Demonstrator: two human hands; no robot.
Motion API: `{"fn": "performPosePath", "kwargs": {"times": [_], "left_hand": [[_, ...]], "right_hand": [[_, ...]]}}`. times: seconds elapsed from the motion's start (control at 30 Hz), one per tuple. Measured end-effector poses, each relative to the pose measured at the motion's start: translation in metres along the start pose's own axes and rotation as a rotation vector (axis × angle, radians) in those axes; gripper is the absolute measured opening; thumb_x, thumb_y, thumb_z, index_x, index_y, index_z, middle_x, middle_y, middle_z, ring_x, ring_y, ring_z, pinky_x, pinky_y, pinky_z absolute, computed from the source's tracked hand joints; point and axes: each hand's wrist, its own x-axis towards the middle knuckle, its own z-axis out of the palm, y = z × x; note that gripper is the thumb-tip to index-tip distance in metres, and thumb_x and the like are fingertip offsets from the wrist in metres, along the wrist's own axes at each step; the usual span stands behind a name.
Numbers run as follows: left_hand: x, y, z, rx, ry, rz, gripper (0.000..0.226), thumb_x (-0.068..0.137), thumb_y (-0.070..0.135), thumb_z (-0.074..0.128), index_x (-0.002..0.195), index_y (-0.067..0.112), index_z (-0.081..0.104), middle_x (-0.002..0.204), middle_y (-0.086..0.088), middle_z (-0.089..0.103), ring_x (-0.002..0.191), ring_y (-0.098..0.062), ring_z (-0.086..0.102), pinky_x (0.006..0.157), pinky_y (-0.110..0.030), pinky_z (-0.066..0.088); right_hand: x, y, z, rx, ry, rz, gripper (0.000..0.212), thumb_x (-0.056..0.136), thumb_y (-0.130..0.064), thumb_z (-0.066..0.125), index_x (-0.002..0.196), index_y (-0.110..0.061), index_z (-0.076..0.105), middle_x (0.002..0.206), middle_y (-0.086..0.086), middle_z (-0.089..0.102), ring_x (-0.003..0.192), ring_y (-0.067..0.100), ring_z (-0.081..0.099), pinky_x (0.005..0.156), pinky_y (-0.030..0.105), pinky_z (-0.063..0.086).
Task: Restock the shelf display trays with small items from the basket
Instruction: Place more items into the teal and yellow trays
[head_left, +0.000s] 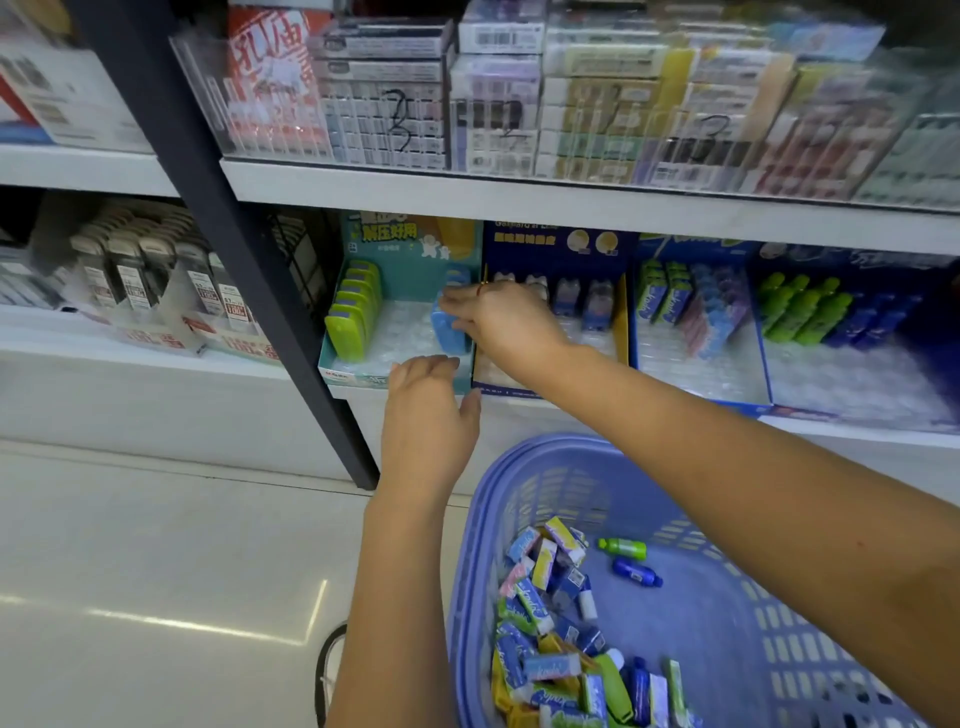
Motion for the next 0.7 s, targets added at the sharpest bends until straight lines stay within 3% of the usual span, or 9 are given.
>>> {"fn": "performPosePath", "kwargs": {"times": [0.1, 0.17, 0.23, 0.3, 0.4, 0.47, 0.57, 0.7], "left_hand": [[-0.009, 0.016, -0.007, -0.117, 0.058, 0.027, 0.03, 0.094, 0.021, 0.053, 0.121, 0.011, 0.061, 0.12, -0.007, 0.062, 0.114, -0.021, 0.052, 0.091, -0.028, 0.039], [-0.014, 0.029, -0.005, -0.159, 0.028, 0.051, 0.019, 0.093, 0.023, 0.053, 0.1, 0.014, 0.068, 0.093, -0.006, 0.069, 0.088, -0.023, 0.061, 0.071, -0.031, 0.043], [-0.018, 0.042, 0.01, -0.12, -0.102, 0.065, 0.02, 0.092, 0.025, 0.054, 0.089, 0.012, 0.069, 0.081, -0.01, 0.068, 0.079, -0.029, 0.061, 0.064, -0.033, 0.041], [-0.024, 0.052, 0.038, -0.029, -0.328, 0.054, 0.022, 0.092, 0.022, 0.053, 0.089, 0.007, 0.069, 0.088, -0.016, 0.069, 0.087, -0.032, 0.061, 0.07, -0.035, 0.044], [-0.046, 0.053, 0.093, 0.105, -0.681, 0.007, 0.023, 0.091, 0.01, 0.047, 0.092, -0.005, 0.065, 0.1, -0.026, 0.064, 0.098, -0.038, 0.061, 0.077, -0.041, 0.047], [-0.065, 0.046, 0.13, 0.178, -0.848, 0.009, 0.023, 0.089, 0.006, 0.047, 0.101, -0.006, 0.063, 0.108, -0.028, 0.062, 0.103, -0.039, 0.06, 0.081, -0.042, 0.048], [-0.09, 0.031, 0.174, 0.269, -0.975, 0.035, 0.038, 0.091, 0.003, 0.048, 0.128, 0.002, 0.054, 0.129, -0.022, 0.055, 0.122, -0.034, 0.05, 0.099, -0.04, 0.042], [-0.104, 0.011, 0.207, 0.305, -0.926, 0.086, 0.059, 0.092, 0.002, 0.043, 0.148, 0.012, 0.027, 0.148, -0.017, 0.035, 0.137, -0.03, 0.032, 0.111, -0.039, 0.028]], "right_hand": [[-0.04, 0.004, -0.015, 0.193, 0.052, 0.039, 0.045, 0.096, -0.018, 0.049, 0.141, -0.015, 0.042, 0.145, 0.007, 0.044, 0.13, 0.024, 0.044, 0.105, 0.034, 0.038], [-0.083, 0.011, -0.017, 0.327, 0.182, 0.089, 0.035, 0.093, -0.024, 0.055, 0.127, -0.016, 0.058, 0.117, 0.01, 0.062, 0.106, 0.023, 0.058, 0.089, 0.036, 0.047], [-0.128, 0.024, -0.009, 0.381, 0.203, 0.151, 0.018, 0.09, -0.026, 0.059, 0.101, -0.016, 0.071, 0.086, 0.005, 0.068, 0.08, 0.019, 0.059, 0.072, 0.03, 0.045], [-0.166, 0.04, 0.013, 0.393, 0.022, 0.279, 0.015, 0.088, -0.027, 0.062, 0.09, -0.016, 0.072, 0.082, 0.003, 0.07, 0.077, 0.018, 0.061, 0.071, 0.027, 0.042], [-0.216, 0.064, 0.07, 0.415, -0.428, 0.472, 0.02, 0.085, -0.022, 0.064, 0.101, -0.013, 0.071, 0.103, 0.005, 0.07, 0.097, 0.02, 0.063, 0.082, 0.027, 0.045], [-0.248, 0.077, 0.112, 0.373, -0.585, 0.54, 0.027, 0.083, -0.02, 0.065, 0.11, -0.013, 0.067, 0.111, 0.008, 0.067, 0.106, 0.024, 0.06, 0.082, 0.026, 0.044], [-0.282, 0.088, 0.159, 0.375, -0.621, 0.593, 0.03, 0.082, -0.011, 0.061, 0.112, -0.012, 0.065, 0.113, 0.012, 0.066, 0.109, 0.025, 0.06, 0.082, 0.028, 0.043], [-0.291, 0.083, 0.193, 0.576, -0.604, 0.567, 0.027, 0.084, -0.005, 0.056, 0.108, -0.008, 0.067, 0.105, 0.01, 0.065, 0.102, 0.021, 0.059, 0.078, 0.026, 0.041]]}}
